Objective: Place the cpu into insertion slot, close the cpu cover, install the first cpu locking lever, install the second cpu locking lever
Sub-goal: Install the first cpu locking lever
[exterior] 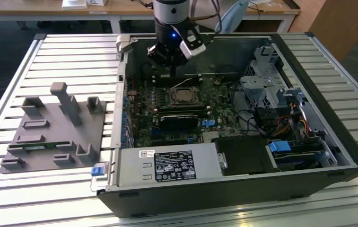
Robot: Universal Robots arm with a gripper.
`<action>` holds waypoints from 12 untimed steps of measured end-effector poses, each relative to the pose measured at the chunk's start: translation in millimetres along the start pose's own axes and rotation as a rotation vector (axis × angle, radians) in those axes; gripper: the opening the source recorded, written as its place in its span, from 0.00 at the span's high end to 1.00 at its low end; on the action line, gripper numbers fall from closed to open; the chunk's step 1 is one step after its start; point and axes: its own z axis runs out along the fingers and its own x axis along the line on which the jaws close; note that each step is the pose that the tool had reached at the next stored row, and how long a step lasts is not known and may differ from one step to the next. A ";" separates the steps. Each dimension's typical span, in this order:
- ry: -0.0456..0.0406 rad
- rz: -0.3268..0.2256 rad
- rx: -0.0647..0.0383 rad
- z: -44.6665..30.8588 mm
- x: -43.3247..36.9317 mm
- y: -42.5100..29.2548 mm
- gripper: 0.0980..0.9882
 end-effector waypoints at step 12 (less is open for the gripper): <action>0.0141 0.005 -0.010 17.2 -16.3 -1.5 0.99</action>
